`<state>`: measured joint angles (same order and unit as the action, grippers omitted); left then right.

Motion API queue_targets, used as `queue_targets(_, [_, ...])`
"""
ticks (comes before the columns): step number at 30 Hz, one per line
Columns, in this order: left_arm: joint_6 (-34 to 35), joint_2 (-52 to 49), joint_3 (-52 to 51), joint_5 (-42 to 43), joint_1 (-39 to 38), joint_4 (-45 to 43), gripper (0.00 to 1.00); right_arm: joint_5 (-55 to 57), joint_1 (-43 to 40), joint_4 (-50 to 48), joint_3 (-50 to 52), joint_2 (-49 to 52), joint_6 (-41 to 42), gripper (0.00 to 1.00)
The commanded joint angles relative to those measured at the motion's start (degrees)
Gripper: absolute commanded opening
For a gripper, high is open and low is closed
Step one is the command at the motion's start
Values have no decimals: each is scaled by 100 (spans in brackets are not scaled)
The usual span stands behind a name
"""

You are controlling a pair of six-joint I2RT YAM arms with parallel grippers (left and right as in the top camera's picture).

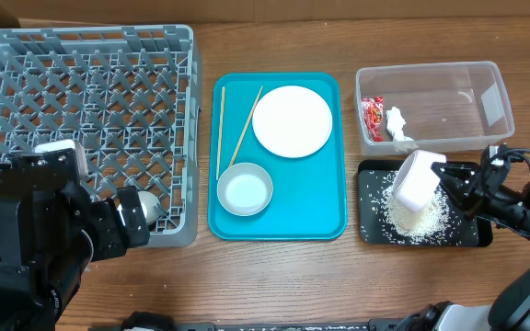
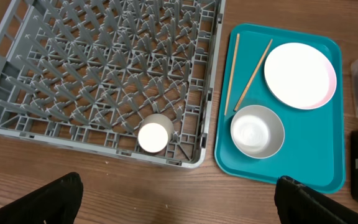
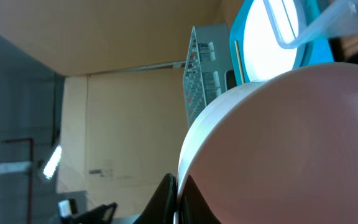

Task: Sort waste into correct bins and load items into the dishwasher
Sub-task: 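Tip the pink bowl to pour the rice onto the black tray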

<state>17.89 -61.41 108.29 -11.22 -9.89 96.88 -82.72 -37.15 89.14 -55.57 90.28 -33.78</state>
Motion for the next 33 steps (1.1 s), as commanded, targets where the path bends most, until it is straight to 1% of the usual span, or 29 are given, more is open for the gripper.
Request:
queue_targets(1, [57, 2, -20, -79, -4, -11, 100, -35, 66, -409, 2, 20, -625, 4])
queue_targets(2, [57, 2, -20, -79, -4, -11, 100, -39, 66, -398, 2, 31, -291, 4])
queue_targets(3, [57, 2, -20, -79, -4, -11, 100, -146, 105, -264, 2, 24, -442, 4])
queue_targets(5, [57, 2, -20, -79, -4, -11, 100, -243, 190, -35, 0, -28, -1281, 4])
queue_targets(6, [57, 2, -20, -79, -4, -11, 100, -197, 212, -111, -2, -28, -1429, 4])
queue_targets(7, [57, 2, -20, -79, -4, -11, 100, -173, 216, -225, -2, -7, -1211, 4])
queue_targets(8, [57, 2, -20, -79, -4, -11, 100, -313, 238, -90, -2, 11, -960, 4])
queue_targets(10, [57, 2, -20, -79, -4, -11, 100, -304, 302, 28, -35, -17, -1696, 4])
queue_targets(11, [57, 2, -20, -79, -4, -11, 100, -225, 308, -111, -44, -15, -1773, 4])
queue_targets(13, [57, 2, -20, -79, -4, -11, 100, -295, 308, -356, -37, 13, -837, 4])
queue_targets(14, [57, 2, -20, -79, -4, -11, 100, -356, 315, -334, -37, 11, -695, 4])
queue_targets(16, [57, 2, -20, -79, -4, -9, 100, -258, 380, -240, -55, -22, -914, 4])
queue_targets(19, [57, 2, -20, -79, -4, -11, 100, 212, 588, -155, -87, -59, -1093, 4])
queue_targets(23, [57, 2, -20, -79, -4, -11, 100, 935, 1316, 254, -302, -190, -1659, 4])
queue_targets(27, [57, 2, -20, -79, -4, -11, 100, 1480, 2439, 326, -772, -326, -1628, 4])
queue_targets(28, [57, 2, -20, -79, -4, -9, 100, 1609, 2717, 271, -909, -328, -1469, 4])
queue_targets(30, [57, 2, -20, -79, -4, -11, 100, 2039, 3272, -68, -1145, -328, -750, 4])
queue_targets(31, [57, 2, -20, -79, -4, -11, 100, 2406, 3574, -398, -1233, -328, -125, 4])
queue_targets(32, [57, 2, -20, -79, -4, -11, 100, 3005, 3923, -874, -1292, -328, 778, 4])
queue_targets(33, [57, 2, -20, -79, -4, -11, 100, 3582, 4188, -1255, -1309, -328, 1484, 4])
